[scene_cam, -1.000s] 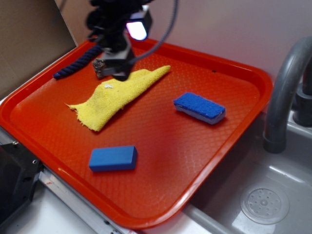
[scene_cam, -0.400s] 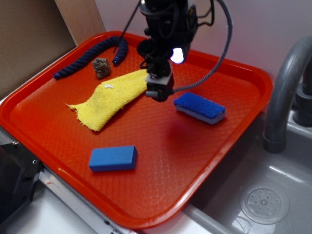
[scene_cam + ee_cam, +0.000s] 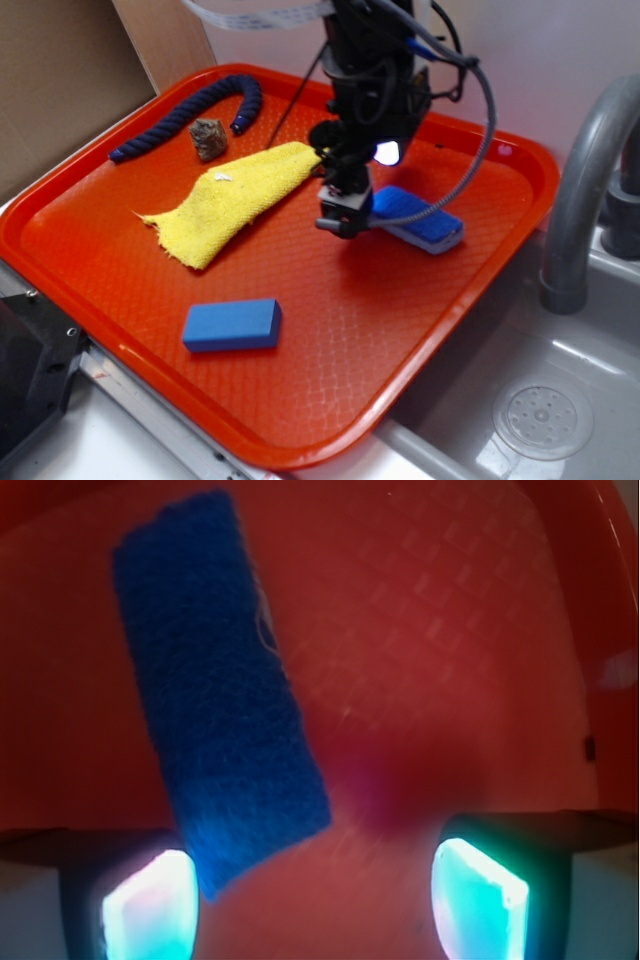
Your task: Grab the blue sponge.
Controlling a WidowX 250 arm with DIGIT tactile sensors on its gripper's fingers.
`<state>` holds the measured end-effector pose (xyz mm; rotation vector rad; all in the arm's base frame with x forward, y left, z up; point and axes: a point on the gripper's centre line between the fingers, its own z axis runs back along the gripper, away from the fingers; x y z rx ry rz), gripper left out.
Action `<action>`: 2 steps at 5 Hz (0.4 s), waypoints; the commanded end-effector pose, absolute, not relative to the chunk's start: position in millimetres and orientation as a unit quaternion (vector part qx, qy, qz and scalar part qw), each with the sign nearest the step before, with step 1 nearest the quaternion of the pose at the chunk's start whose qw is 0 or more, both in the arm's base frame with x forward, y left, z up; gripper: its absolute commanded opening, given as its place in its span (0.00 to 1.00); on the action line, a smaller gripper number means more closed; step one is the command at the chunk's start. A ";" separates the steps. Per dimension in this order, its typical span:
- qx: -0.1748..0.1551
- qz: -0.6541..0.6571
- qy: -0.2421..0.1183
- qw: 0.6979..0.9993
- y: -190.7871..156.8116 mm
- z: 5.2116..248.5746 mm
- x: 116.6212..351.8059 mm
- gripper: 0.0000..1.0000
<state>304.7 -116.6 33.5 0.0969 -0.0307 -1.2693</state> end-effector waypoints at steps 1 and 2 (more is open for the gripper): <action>0.059 -0.635 -0.047 0.769 -133.3 39.7 311.0 1.00; 0.053 -0.651 -0.056 0.755 -141.9 40.7 306.0 1.00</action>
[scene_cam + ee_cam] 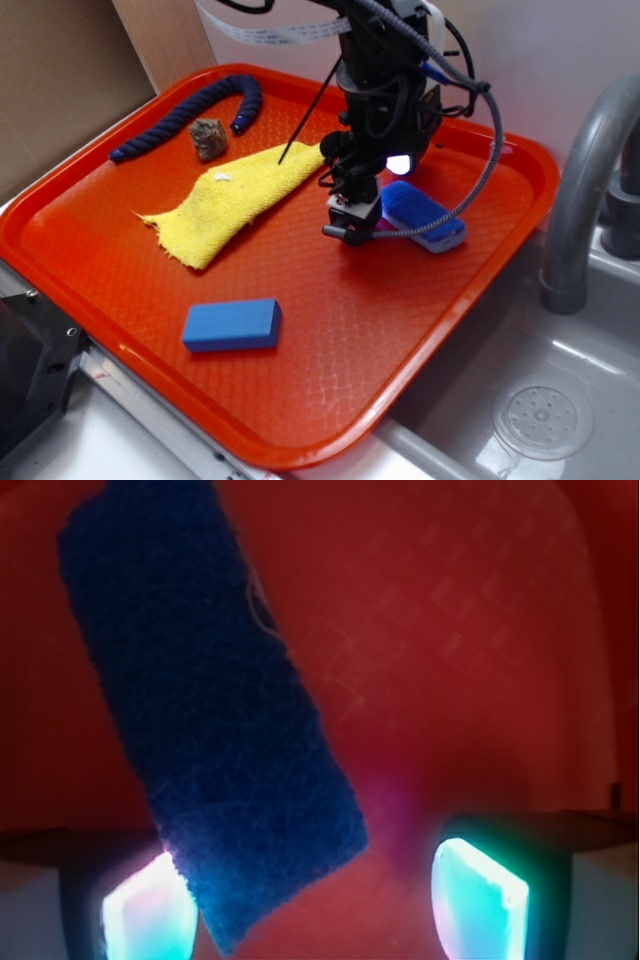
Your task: Grab the blue sponge.
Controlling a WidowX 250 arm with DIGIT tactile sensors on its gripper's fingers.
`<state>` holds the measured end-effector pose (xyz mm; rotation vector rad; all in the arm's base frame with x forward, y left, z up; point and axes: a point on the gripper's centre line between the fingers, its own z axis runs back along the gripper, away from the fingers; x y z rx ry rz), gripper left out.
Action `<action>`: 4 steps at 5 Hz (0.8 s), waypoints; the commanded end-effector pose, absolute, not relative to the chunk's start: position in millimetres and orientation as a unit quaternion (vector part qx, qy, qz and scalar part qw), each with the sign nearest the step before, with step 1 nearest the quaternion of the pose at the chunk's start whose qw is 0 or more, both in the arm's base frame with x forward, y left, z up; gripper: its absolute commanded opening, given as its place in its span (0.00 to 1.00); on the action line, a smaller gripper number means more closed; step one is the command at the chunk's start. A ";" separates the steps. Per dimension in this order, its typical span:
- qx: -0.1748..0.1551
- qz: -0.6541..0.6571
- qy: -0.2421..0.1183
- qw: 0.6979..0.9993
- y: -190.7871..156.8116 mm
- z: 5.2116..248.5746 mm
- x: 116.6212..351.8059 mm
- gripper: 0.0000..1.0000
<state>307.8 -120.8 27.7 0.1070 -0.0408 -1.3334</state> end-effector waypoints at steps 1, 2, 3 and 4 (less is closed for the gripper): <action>0.037 -0.673 -0.063 0.736 -149.4 37.7 304.5 1.00; 0.041 -0.680 -0.061 0.729 -154.7 34.6 303.3 1.00; 0.042 -0.674 -0.064 0.735 -151.6 34.5 304.7 0.00; 0.052 -0.669 -0.068 0.738 -150.5 38.7 302.0 0.00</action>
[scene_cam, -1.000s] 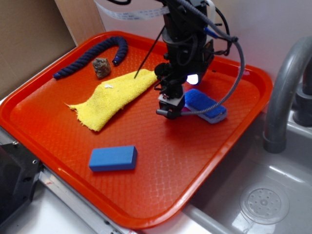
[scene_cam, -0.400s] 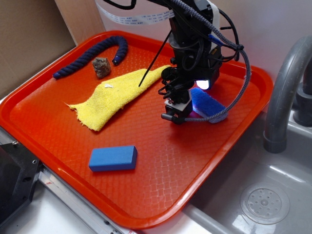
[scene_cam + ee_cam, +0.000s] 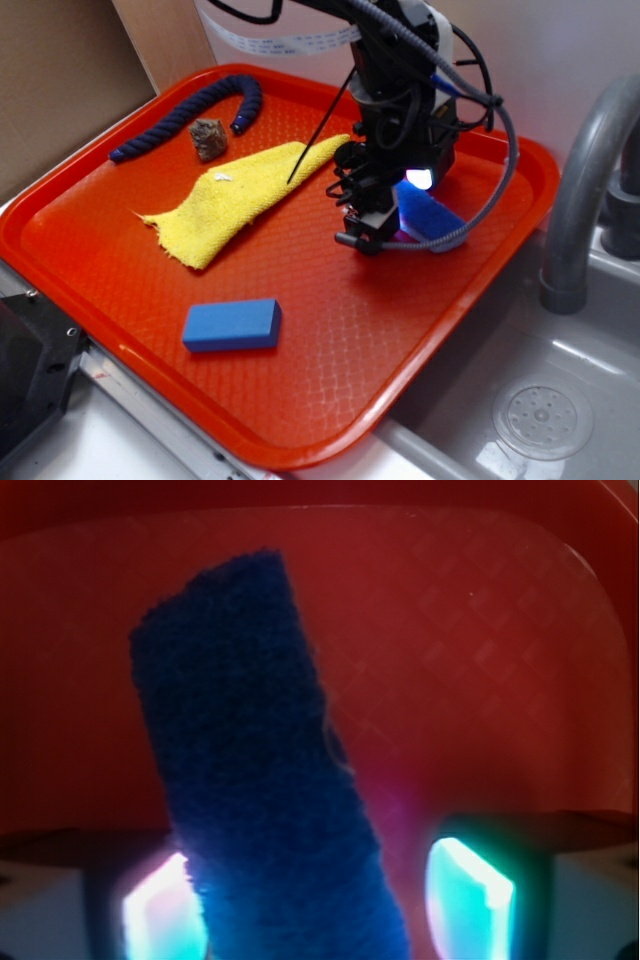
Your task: Grab the blue sponge.
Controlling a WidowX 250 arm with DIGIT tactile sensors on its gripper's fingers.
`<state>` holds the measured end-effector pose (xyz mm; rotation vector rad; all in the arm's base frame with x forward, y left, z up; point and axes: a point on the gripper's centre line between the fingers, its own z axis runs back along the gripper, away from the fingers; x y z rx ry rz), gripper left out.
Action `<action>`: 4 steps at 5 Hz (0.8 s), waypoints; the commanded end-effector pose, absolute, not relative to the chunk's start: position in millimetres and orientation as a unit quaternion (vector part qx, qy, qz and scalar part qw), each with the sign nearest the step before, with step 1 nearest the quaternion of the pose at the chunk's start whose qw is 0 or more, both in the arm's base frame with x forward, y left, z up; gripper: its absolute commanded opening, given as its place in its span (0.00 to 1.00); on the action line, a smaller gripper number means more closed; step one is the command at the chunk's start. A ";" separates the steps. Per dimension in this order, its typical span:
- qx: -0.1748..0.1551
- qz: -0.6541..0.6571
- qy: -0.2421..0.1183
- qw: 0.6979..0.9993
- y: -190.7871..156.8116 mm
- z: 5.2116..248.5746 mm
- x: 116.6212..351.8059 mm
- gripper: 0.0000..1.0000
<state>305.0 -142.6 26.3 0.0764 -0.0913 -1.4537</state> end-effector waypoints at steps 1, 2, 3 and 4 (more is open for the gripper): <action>0.067 -0.659 -0.079 0.744 -146.7 52.4 298.7 0.00; 0.127 -0.557 -0.110 0.814 -122.1 85.8 281.1 0.00; 0.139 -0.449 -0.107 0.876 -89.4 119.6 253.9 0.00; 0.130 -0.335 -0.092 0.929 -73.0 140.3 236.8 0.00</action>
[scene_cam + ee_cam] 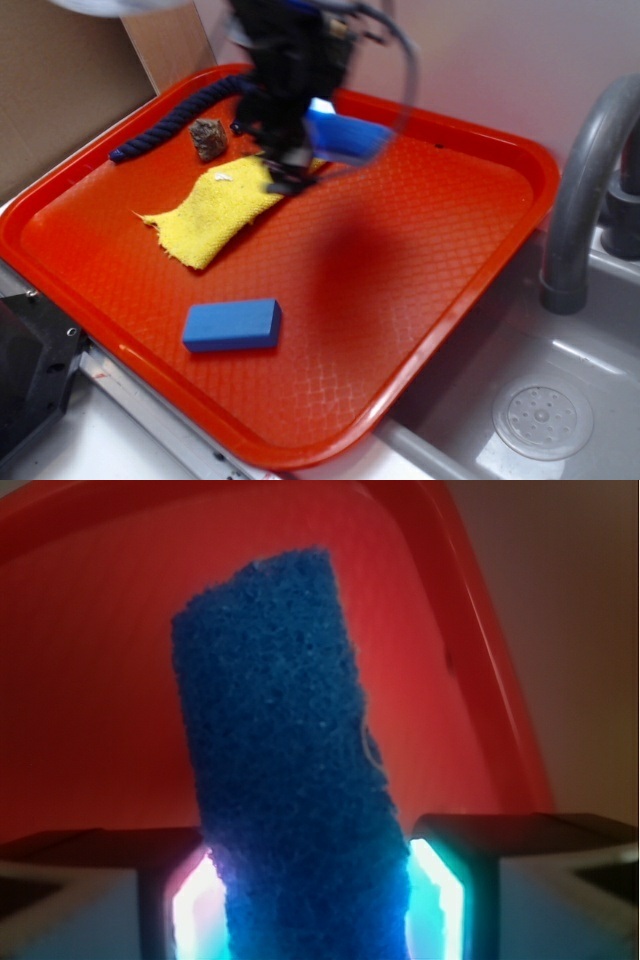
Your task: Grab the blue sponge.
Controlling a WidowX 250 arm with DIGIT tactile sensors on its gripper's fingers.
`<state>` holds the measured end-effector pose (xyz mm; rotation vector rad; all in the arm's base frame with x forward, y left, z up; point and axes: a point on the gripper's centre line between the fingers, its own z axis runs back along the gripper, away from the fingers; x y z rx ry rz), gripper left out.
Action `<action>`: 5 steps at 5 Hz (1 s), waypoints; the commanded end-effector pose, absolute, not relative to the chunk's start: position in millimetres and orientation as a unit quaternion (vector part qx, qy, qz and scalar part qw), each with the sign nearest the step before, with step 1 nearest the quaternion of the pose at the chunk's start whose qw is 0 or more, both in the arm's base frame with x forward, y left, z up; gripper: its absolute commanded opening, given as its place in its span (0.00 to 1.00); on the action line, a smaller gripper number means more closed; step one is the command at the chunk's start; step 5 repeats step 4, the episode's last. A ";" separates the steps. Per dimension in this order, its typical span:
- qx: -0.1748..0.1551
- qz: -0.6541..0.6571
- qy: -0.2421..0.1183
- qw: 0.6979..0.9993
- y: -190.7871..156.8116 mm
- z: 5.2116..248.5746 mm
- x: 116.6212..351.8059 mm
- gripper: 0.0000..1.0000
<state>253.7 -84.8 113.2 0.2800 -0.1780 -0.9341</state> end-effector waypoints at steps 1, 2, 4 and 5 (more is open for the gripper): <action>0.090 -0.216 -0.051 0.971 -74.9 164.7 213.6 0.00; 0.045 -0.092 -0.013 0.995 -75.3 188.7 190.7 0.00; 0.002 0.099 0.015 0.995 -92.2 174.0 183.1 0.00; 0.002 0.099 0.015 0.995 -92.2 174.0 183.1 0.00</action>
